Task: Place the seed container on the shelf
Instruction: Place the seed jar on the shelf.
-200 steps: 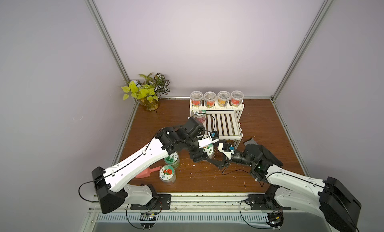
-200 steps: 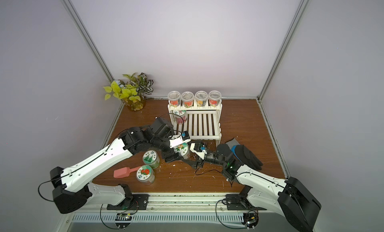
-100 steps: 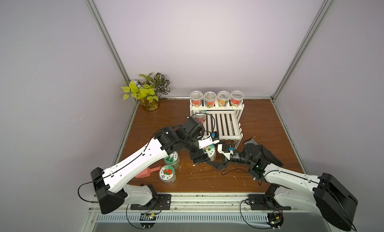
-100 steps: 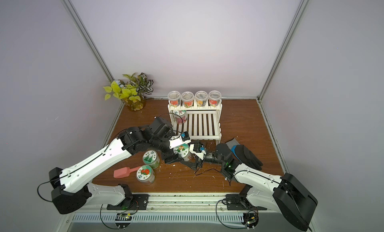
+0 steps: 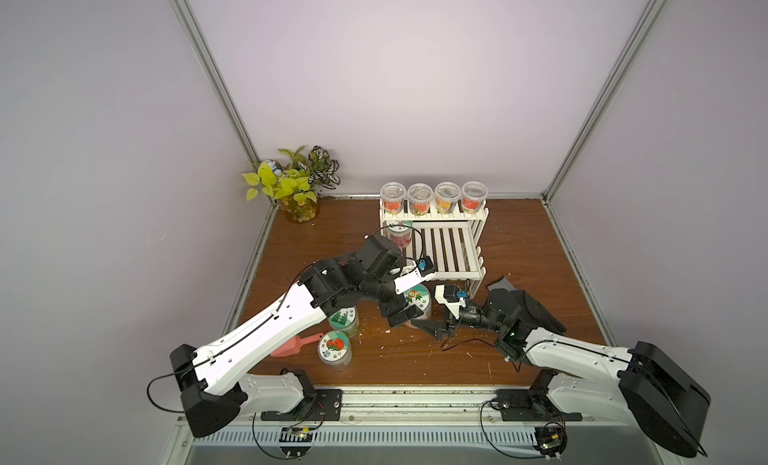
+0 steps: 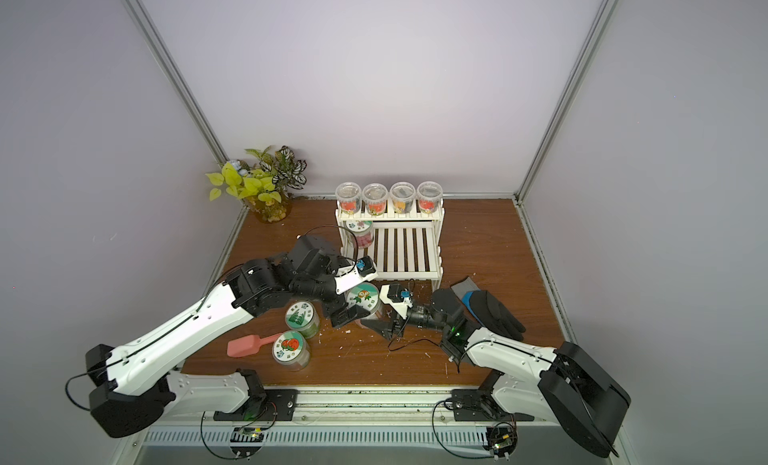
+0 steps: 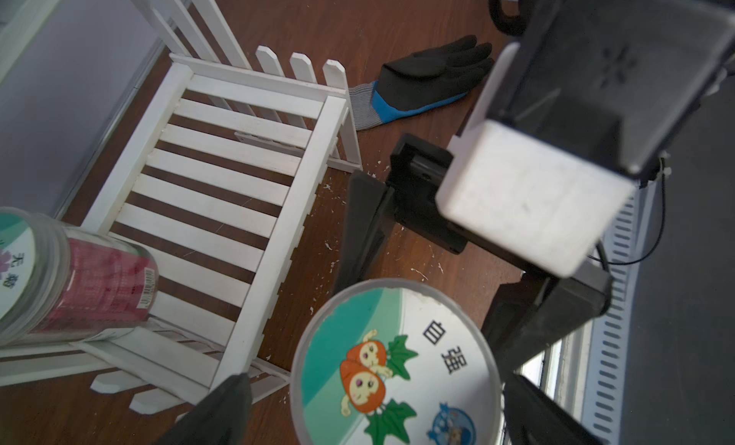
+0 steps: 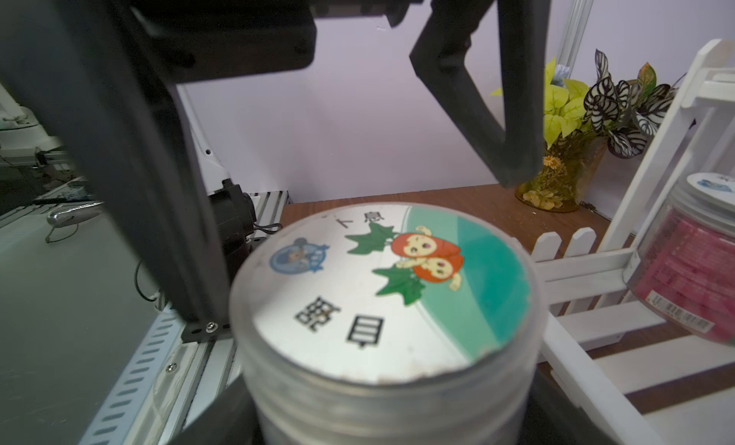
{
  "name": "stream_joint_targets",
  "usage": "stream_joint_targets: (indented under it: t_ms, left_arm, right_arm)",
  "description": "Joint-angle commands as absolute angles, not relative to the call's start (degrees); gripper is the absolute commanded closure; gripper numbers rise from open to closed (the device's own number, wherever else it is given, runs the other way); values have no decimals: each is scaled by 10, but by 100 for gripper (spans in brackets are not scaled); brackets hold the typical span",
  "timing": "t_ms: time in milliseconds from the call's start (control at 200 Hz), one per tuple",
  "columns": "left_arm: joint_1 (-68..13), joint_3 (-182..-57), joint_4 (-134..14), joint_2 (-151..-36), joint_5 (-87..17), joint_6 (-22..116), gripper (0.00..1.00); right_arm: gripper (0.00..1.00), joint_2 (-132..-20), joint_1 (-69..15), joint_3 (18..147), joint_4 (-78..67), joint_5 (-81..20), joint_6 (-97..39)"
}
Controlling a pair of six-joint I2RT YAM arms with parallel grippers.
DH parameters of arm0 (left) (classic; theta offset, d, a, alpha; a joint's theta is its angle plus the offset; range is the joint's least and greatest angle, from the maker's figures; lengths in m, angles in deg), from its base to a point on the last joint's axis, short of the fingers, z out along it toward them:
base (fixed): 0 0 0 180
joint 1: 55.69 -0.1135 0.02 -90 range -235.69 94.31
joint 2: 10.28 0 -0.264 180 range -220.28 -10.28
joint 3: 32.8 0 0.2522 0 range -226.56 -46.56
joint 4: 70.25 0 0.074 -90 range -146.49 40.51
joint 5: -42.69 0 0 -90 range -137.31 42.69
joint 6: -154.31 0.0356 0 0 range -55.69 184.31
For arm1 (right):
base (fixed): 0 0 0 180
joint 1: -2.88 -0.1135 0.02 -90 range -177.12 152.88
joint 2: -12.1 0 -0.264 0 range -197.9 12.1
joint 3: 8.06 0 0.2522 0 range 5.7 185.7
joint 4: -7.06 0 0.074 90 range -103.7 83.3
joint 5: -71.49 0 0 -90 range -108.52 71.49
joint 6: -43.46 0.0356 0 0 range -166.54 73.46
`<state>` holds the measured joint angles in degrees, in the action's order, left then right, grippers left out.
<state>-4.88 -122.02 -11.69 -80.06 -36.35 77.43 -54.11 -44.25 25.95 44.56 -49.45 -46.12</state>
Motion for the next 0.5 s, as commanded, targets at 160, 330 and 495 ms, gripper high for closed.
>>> stream_joint_targets:
  t_ms: [160, 330, 495]
  left_arm:
    - [-55, -1071, -417, -672, -463, 657, 0]
    - [-56, -979, -543, -647, -518, 567, 0]
    - [-56, -896, -614, -624, -609, 485, 0]
  right_arm:
    - [19, -461, -440, 230, 434, -371, -460]
    - [18, -417, -429, 244, 406, -275, -449]
    - [18, -418, -420, 280, 380, -184, -436]
